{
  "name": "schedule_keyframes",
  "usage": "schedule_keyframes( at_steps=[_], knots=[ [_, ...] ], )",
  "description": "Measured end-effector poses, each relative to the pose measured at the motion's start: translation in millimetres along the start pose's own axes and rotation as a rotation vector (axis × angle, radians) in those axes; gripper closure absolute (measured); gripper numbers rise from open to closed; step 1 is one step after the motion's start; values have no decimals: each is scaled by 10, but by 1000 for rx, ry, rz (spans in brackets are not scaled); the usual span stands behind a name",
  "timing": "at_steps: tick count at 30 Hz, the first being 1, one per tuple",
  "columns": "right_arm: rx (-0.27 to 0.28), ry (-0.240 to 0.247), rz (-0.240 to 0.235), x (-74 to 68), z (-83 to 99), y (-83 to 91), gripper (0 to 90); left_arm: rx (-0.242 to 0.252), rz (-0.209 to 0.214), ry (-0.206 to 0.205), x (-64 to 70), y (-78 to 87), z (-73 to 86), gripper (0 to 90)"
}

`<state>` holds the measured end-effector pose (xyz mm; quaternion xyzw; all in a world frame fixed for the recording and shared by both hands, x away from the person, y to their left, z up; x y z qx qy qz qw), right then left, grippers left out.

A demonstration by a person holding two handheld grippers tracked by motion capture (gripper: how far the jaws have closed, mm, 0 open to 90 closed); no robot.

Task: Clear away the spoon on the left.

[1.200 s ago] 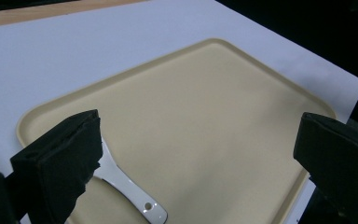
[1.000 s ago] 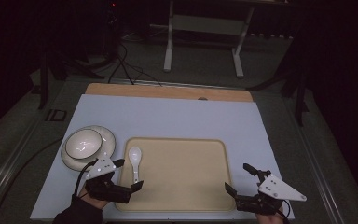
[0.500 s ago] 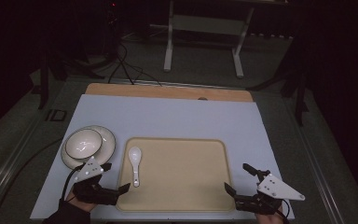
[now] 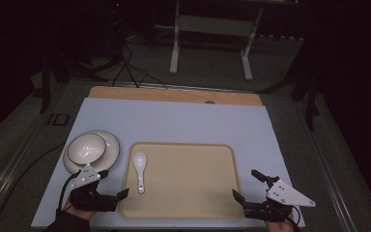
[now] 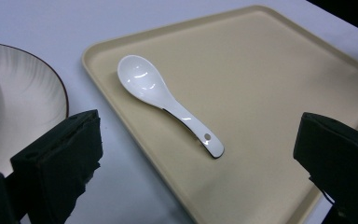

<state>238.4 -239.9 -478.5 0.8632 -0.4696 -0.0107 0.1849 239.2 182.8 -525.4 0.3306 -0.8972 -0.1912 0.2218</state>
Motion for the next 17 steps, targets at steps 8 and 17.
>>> schedule_keyframes(
  at_steps=[8,17],
  knots=[
    [-5,-32,-15,37,16,3,129,7,-15,18,-39,16,20,17],
    [-9,-22,-4,40,19,2,129,6,-12,17,-30,7,25,17]
  ],
)
Point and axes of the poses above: each handheld gripper's, and its own axes: y roughly backward along the jaws, z roughly out of its underside, x roughly to its right, the point moved 6 cm from there along -y, roughly forward along the jaws, and after that the axes turned 10 degrees about z, right-handed, at the moved point
